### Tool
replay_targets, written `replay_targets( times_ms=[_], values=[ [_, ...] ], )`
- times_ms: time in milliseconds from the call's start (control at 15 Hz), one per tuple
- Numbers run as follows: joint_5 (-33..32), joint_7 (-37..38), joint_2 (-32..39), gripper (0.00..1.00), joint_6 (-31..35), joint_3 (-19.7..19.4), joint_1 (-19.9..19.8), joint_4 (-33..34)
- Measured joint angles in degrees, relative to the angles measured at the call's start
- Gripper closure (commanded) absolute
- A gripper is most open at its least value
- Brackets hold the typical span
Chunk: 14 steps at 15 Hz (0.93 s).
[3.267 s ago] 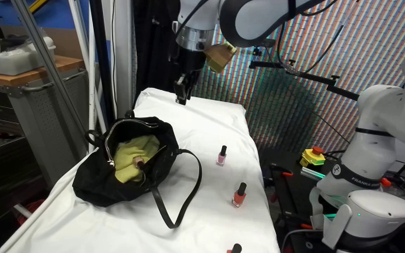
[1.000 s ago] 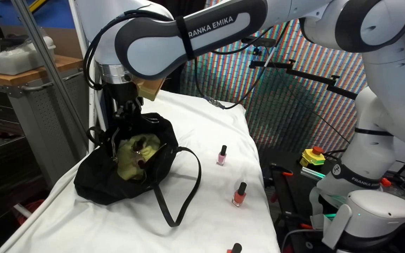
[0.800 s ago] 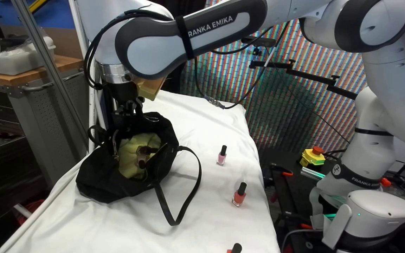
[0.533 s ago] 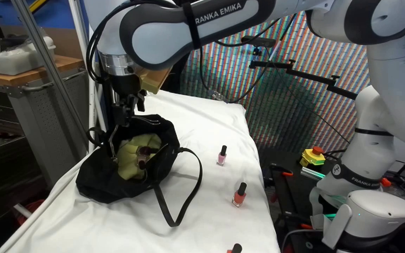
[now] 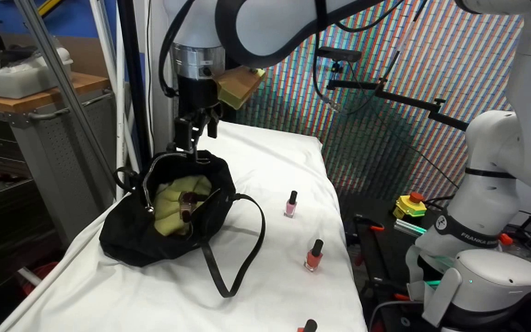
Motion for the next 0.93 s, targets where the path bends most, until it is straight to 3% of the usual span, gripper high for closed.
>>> replay_targets(
  times_ms=[400, 667, 933],
  values=[
    [2.4, 7.62, -9.36, 0.0, 7.16, -0.42, -1.95, -19.12],
    [5.01, 7.97, -14.81, 0.0, 12.01, -0.73, -4.71, -30.57],
    [5.22, 6.18, -17.51, 0.0, 16.65, -1.15, -7.29, -37.85]
  ],
)
